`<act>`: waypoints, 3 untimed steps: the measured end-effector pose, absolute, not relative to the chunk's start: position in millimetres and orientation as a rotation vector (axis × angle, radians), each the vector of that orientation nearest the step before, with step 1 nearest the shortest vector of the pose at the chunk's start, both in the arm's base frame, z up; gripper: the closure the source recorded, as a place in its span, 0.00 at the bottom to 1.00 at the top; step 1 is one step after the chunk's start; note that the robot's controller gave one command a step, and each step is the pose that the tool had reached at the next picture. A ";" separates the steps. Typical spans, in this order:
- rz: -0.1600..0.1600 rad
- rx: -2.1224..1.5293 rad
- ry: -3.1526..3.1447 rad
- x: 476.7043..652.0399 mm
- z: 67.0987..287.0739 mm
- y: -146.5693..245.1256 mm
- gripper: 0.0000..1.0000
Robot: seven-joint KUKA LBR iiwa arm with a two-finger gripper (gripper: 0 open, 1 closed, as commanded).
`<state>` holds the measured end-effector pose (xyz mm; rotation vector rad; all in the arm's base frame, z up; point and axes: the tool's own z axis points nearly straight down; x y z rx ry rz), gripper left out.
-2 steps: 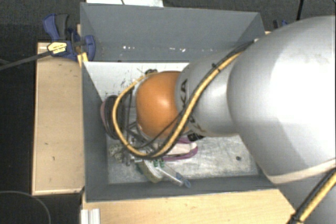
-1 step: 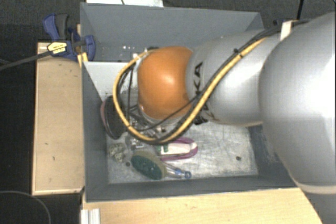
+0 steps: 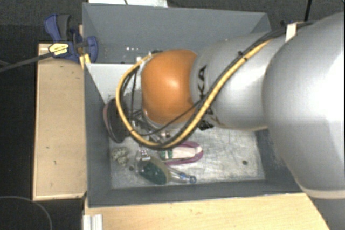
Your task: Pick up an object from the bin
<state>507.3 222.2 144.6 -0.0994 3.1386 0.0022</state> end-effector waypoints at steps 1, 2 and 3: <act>0.003 -0.158 3.124 551.8 97.0 112.3 0.00; 0.028 0.277 3.091 511.4 82.5 65.5 0.00; 0.014 0.276 3.108 505.6 76.2 62.3 1.00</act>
Offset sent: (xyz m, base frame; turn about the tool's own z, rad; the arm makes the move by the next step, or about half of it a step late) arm 0.0392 -0.1066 -0.0506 -0.0481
